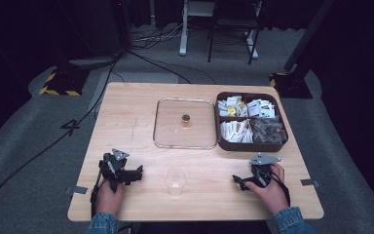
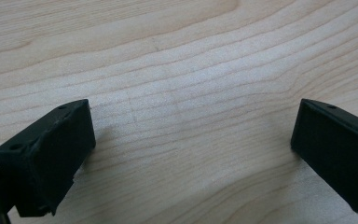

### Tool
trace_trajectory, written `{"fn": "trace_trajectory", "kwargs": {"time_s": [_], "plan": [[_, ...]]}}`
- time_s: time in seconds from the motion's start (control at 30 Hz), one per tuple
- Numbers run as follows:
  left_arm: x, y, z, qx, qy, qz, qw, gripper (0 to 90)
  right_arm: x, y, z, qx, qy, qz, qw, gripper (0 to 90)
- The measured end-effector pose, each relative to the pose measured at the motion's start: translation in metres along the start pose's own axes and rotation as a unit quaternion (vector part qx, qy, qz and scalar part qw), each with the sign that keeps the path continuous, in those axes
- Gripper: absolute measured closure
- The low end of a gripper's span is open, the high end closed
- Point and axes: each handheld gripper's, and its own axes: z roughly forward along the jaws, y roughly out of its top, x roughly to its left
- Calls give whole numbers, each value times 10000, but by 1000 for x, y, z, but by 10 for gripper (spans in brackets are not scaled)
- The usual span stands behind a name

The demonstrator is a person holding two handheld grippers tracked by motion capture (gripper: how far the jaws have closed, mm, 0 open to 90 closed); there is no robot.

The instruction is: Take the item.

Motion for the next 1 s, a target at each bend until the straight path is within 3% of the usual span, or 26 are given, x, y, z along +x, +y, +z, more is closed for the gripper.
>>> {"fn": "trace_trajectory", "kwargs": {"time_s": [0.33,0.47,0.5,0.63,0.7,0.8,1.0], "plan": [[0,0,0,-1,0,-5,10000,0,1,-1,-2,-44,44,19,10000,48],[0,0,0,-1,0,-5,10000,0,3,0,-4,-1,82,-33,10000,115],[0,0,0,-2,0,-6,10000,0,5,3,-6,58,171,-126,9998,195],[0,0,0,0,0,-5,10000,0,6,8,-7,177,280,-220,9992,280],[0,0,0,-1,0,-4,10000,0,4,11,-7,206,304,-160,9992,315],[0,0,0,0,0,-3,10000,0,1,16,-10,122,366,16,9993,315],[0,0,0,0,0,-2,10000,0,-5,29,-21,31,333,7,9994,319]]}}
